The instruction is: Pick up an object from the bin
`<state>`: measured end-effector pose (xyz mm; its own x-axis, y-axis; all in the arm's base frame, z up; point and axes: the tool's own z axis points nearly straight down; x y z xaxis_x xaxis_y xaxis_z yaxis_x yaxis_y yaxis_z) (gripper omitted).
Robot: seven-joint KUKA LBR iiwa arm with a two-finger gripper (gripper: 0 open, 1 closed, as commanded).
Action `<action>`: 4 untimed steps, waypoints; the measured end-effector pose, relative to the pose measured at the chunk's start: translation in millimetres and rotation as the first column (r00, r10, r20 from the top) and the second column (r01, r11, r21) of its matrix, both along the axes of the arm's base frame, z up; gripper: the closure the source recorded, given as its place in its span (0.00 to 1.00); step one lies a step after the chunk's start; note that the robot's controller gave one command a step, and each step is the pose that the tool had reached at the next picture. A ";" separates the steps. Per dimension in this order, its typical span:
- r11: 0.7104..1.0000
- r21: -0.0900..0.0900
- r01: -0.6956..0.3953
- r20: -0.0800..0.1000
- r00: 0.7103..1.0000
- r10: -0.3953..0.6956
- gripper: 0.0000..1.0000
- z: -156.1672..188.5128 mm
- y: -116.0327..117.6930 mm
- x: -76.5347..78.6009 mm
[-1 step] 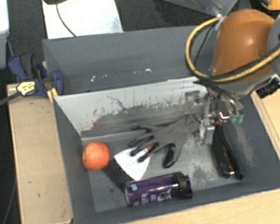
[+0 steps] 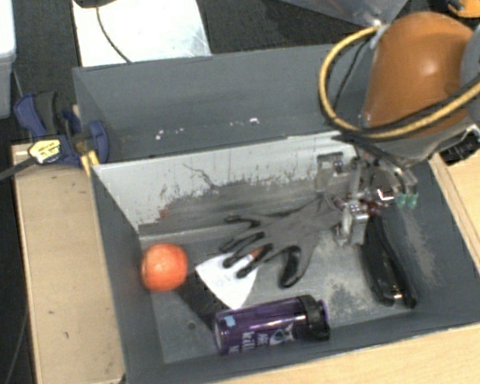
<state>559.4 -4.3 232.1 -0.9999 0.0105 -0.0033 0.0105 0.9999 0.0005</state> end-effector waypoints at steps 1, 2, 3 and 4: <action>0.948 -0.001 -0.319 0.002 0.948 0.319 0.00 -115.6 42.0 16.8; 0.920 -0.005 -0.393 0.010 0.920 0.393 0.00 -69.9 53.7 14.5; 0.836 0.004 -0.548 -0.002 0.836 0.548 0.00 -132.7 118.4 11.6; 0.739 -0.007 -0.673 0.006 0.739 0.673 0.00 -162.3 131.0 14.2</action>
Offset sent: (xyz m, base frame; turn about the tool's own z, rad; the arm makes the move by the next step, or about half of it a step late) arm 0.0128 0.0534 -0.0721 -0.4064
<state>573.6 126.7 69.8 -0.7462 -0.6656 -0.0090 -0.6656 0.7463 -0.0061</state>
